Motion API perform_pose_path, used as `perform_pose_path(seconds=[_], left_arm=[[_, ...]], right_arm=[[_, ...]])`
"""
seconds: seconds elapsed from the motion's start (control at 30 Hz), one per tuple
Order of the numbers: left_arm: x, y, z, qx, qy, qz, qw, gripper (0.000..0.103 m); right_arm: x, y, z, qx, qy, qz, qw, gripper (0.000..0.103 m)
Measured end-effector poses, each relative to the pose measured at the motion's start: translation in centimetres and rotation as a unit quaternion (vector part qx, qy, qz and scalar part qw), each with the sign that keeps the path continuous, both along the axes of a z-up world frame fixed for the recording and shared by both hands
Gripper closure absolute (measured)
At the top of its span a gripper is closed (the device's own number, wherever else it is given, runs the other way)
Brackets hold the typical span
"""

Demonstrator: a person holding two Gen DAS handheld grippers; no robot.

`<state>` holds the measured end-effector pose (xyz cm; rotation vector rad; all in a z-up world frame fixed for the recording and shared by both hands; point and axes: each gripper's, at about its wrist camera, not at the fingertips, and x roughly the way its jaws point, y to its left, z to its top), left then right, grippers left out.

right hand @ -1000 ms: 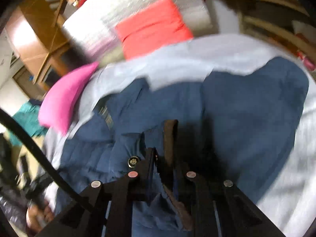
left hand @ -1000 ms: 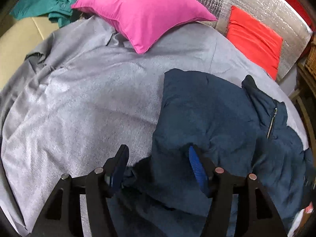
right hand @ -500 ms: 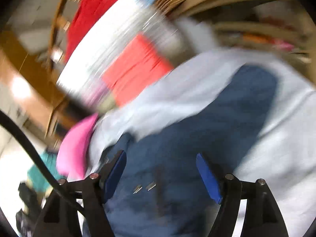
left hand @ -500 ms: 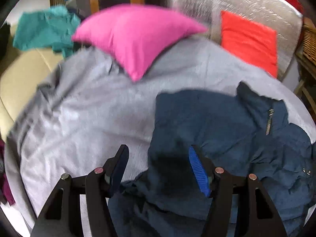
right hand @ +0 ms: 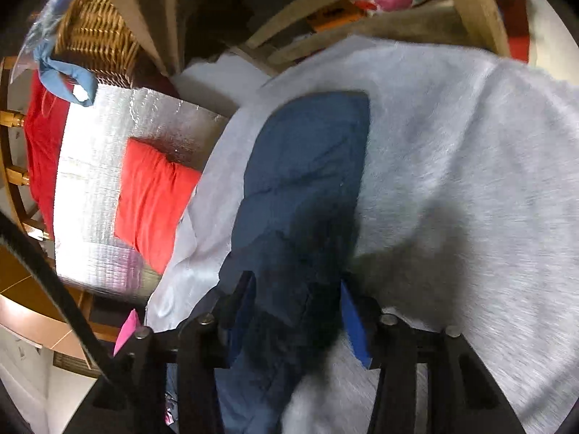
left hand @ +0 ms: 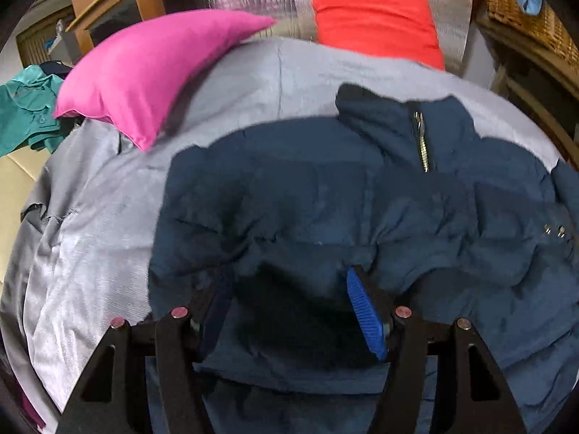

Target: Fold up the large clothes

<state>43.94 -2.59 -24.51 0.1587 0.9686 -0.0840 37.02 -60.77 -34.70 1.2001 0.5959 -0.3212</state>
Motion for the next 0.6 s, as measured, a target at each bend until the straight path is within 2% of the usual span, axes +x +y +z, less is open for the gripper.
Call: perform_pose_path(seconds=[0.07,0.13,0.27,0.33,0.43,0.47,0.53,0.6], left_arm=[[0.1,0.1,-0.3,0.001,0.004,-0.001,1.0,0.038],[0.2,0.2,-0.1,-0.001,0.003,0.002,1.0,0.038],[0.0,1.1,1.2,-0.016,-0.007,0.015,0.9997,0.038],[-0.5,1.6,2.4,-0.03,-0.016,0.021,0.9992,0.038],[-1.1,3.2,4.1,-0.048,-0.034,0.033,0.9977,0.038],[-1.3,3.6,4.5,-0.052,-0.039,0.037,0.9972,0.038],[-1.5,4.7,5.2,-0.06,-0.047,0.048,0.9959,0.038],[-1.8,6.0,5.9,-0.065,-0.054,0.062,0.9945,0.038]], right_arm=[[0.8,0.0,-0.6,0.003,0.0,0.007,1.0,0.082],[1.0,0.7,-0.6,-0.007,-0.004,0.008,1.0,0.088],[1.1,3.8,5.7,-0.101,-0.052,0.034,0.993,0.09],[0.5,7.0,10.3,-0.155,-0.1,0.063,0.981,0.09],[-1.0,13.1,15.7,-0.23,-0.163,0.122,0.952,0.09],[-1.3,16.1,17.3,-0.25,-0.185,0.158,0.937,0.09],[-1.3,20.7,18.5,-0.271,-0.198,0.212,0.918,0.09],[-0.2,25.2,18.0,-0.273,-0.187,0.272,0.904,0.09]])
